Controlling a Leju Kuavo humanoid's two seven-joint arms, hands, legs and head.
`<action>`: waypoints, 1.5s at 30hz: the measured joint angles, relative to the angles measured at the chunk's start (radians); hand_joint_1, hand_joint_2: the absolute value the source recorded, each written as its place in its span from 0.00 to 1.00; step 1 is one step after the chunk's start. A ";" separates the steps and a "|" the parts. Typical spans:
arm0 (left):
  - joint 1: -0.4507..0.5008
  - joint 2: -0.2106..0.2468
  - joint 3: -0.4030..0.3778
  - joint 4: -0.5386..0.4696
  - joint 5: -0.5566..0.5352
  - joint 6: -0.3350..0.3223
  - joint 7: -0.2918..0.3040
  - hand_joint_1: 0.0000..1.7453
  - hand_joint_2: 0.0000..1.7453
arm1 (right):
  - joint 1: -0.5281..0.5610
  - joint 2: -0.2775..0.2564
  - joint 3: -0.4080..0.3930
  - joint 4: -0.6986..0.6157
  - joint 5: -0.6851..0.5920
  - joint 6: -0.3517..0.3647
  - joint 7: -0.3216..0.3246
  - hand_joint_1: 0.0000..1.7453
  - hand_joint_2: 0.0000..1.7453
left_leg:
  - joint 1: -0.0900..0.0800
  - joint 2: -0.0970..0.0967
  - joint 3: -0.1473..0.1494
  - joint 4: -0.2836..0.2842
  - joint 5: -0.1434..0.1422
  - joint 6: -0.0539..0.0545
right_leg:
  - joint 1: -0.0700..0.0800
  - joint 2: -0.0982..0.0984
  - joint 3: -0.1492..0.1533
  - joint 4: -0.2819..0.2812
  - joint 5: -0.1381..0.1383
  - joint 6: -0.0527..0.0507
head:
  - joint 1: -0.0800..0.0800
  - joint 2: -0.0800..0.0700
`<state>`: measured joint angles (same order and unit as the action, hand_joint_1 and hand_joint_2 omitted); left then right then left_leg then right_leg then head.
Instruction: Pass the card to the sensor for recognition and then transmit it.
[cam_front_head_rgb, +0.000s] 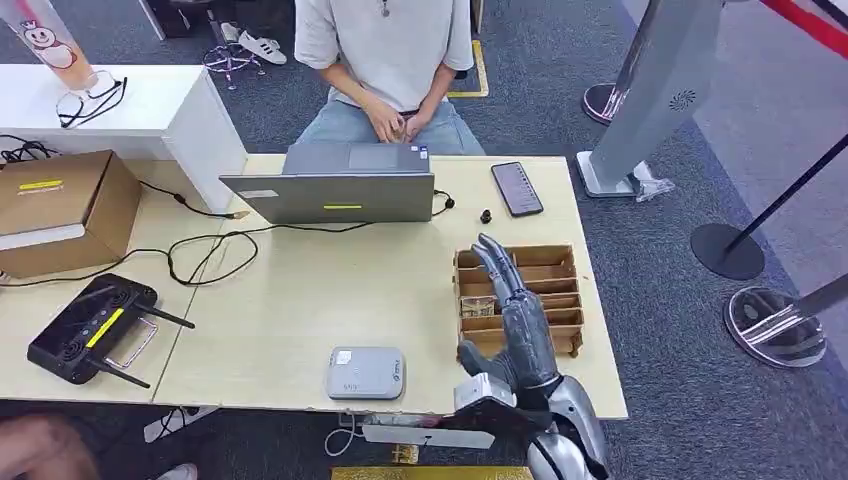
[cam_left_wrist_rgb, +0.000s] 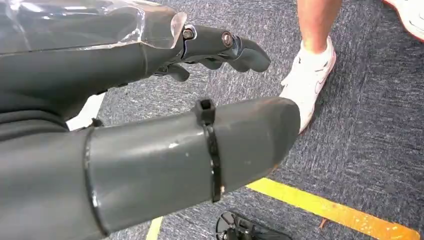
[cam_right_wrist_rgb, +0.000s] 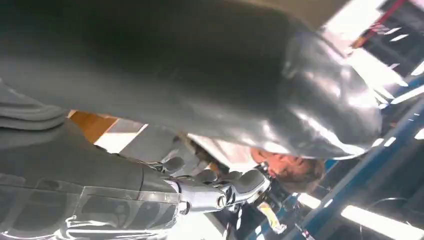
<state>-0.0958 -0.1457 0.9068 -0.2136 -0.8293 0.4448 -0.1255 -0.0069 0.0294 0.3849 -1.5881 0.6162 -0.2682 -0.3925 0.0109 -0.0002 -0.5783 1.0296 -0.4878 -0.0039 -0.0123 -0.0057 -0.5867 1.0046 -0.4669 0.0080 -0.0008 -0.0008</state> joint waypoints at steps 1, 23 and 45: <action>0.000 0.000 0.000 0.000 -0.002 0.000 0.000 0.00 0.00 | 0.000 -0.003 -0.002 0.004 0.025 -0.008 0.011 0.00 0.00 | 0.000 0.000 0.000 0.000 0.000 0.000 | 0.000 0.000 0.000 0.000 0.000 0.000 | 0.000 0.000; -0.008 -0.011 0.000 0.000 -0.029 -0.015 0.012 0.00 0.00 | -0.116 -0.046 -0.028 0.171 0.286 -0.088 0.112 0.00 0.00 | 0.000 0.000 0.000 0.000 0.000 0.000 | 0.000 0.000 0.000 0.000 0.000 0.000 | 0.000 0.000; -0.017 -0.014 0.000 0.000 -0.042 -0.023 0.029 0.00 0.00 | -0.292 -0.069 -0.027 0.400 0.366 -0.078 0.196 0.00 1.00 | 0.000 0.000 0.000 0.000 0.000 0.000 | 0.000 0.000 0.000 0.000 0.000 0.000 | 0.000 0.000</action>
<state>-0.1125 -0.1598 0.9064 -0.2136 -0.8709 0.4216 -0.0969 -0.2984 -0.0393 0.3574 -1.1876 0.9826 -0.3464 -0.1965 0.0109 -0.0001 -0.5782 1.0297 -0.4878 -0.0036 -0.0123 -0.0057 -0.5867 1.0046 -0.4667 0.0079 -0.0008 -0.0008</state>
